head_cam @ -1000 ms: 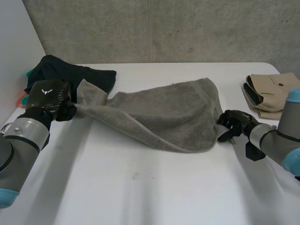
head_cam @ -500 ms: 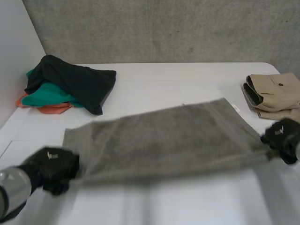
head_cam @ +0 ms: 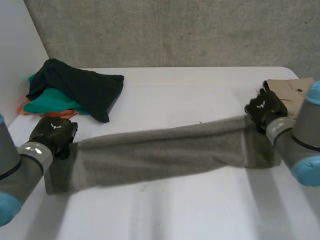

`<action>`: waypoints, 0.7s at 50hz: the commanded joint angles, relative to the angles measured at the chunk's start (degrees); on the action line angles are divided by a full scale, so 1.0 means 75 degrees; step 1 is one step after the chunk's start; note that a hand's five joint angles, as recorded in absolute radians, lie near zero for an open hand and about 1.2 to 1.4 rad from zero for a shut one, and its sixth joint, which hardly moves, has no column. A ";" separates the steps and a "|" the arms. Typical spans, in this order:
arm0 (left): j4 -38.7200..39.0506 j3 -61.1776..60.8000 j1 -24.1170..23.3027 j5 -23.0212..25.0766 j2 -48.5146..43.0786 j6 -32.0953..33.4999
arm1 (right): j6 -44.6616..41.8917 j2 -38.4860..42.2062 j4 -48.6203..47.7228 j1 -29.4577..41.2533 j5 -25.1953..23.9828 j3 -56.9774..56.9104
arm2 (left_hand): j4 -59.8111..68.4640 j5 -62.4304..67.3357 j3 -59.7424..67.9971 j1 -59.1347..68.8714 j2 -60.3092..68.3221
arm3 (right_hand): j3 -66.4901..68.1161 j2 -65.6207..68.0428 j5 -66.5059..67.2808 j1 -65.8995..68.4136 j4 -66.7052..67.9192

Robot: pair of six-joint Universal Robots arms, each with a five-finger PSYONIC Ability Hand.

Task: Fold the laundry.

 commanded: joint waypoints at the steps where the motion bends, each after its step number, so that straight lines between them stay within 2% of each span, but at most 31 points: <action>1: 0.0178 0.0516 -0.0162 -0.0442 -0.0795 -0.0063 | -0.0033 0.1431 -0.0773 0.0277 -0.0006 -0.1354 | 0.1495 0.1738 0.1526 0.1899 0.1487 | 0.1572 0.1636 0.1535 0.2158 0.1512; 4: 0.0224 0.0704 -0.0256 -0.0571 -0.0960 -0.0168 | -0.0057 0.2053 -0.0797 0.0371 0.0029 -0.1975 | 0.1495 0.1738 0.1526 0.1899 0.1487 | 0.1572 0.1636 0.1535 0.2158 0.1512; 5: 0.0317 0.0820 -0.0314 -0.0571 -0.1018 -0.0273 | -0.0080 0.2332 -0.0820 0.0406 0.0087 -0.2243 | 0.1495 0.1738 0.1526 0.1899 0.1487 | -0.2250 -0.2186 -0.2287 -0.1664 -0.2310; 6: 0.0353 0.0868 -0.0349 -0.0571 -0.1019 -0.0344 | -0.0104 0.2440 -0.0832 0.0441 0.0122 -0.2374 | -0.0190 0.0053 -0.0159 0.0214 -0.0198 | -0.5819 -0.5755 -0.5856 -0.5233 -0.5879; 7: 0.0376 0.0915 -0.0373 -0.0560 -0.1030 -0.0414 | -0.0092 0.2534 -0.0832 0.0453 0.0204 -0.2479 | -0.2539 -0.2295 -0.2508 -0.2135 -0.2547 | -0.7762 -0.7698 -0.7799 -0.7175 -0.7822; 8: 0.0423 0.0962 -0.0443 -0.0537 -0.1007 -0.0519 | -0.0104 0.2592 -0.0855 0.0453 0.0309 -0.2573 | -0.7839 -0.7595 -0.7808 -0.7435 -0.7847 | -0.7762 -0.7698 -0.7799 -0.7175 -0.7822; 11: 0.0470 0.0962 -0.0502 -0.0571 -0.0867 -0.0660 | 0.0036 0.2453 -0.0926 0.0441 0.0685 -0.2715 | -0.7839 -0.7595 -0.7808 -0.7435 -0.7847 | -0.7762 -0.7698 -0.7799 -0.7175 -0.7822; 15: 0.0517 0.0880 -0.0467 -0.0560 -0.0340 -0.0860 | 0.0761 0.1622 -0.0984 0.0301 0.0697 -0.2329 | -0.7839 -0.7595 -0.7808 -0.7435 -0.7847 | -0.7762 -0.7698 -0.7799 -0.7175 -0.7822; 18: 0.0506 0.0658 -0.0245 -0.0478 0.0268 -0.1070 | 0.1534 0.0628 -0.0891 0.0056 0.0266 -0.1698 | -0.7839 -0.7595 -0.7808 -0.7435 -0.7847 | -0.7762 -0.7698 -0.7799 -0.7175 -0.7822; 21: 0.0494 0.0424 -0.0128 -0.0303 0.0667 -0.1199 | 0.1724 0.0017 -0.0541 -0.0202 -0.0262 -0.1217 | -0.7839 -0.7595 -0.7808 -0.7435 -0.7847 | -0.7762 -0.7698 -0.7799 -0.7175 -0.7822; 25: 0.0424 -0.0055 -0.0034 0.0001 0.1089 -0.1282 | 0.1538 -0.0791 0.0967 -0.0764 -0.1199 -0.0455 | -0.7839 -0.7595 -0.7808 -0.7435 -0.7847 | -0.7762 -0.7698 -0.7799 -0.7175 -0.7822; 30: 0.0470 -0.0701 -0.0010 0.0377 0.1512 -0.1364 | 0.1560 -0.0993 0.2716 -0.1339 -0.1728 0.0167 | -0.7839 -0.7595 -0.7808 -0.7435 -0.7847 | -0.6686 -0.6622 -0.6723 -0.6100 -0.6746; 35: 0.0658 -0.1065 -0.0045 0.0647 0.1606 -0.1411 | 0.1724 -0.0829 0.2544 -0.1644 -0.2115 0.0823 | -0.7839 -0.7595 -0.7808 -0.7435 -0.7847 | -0.6438 -0.6374 -0.6475 -0.5852 -0.6498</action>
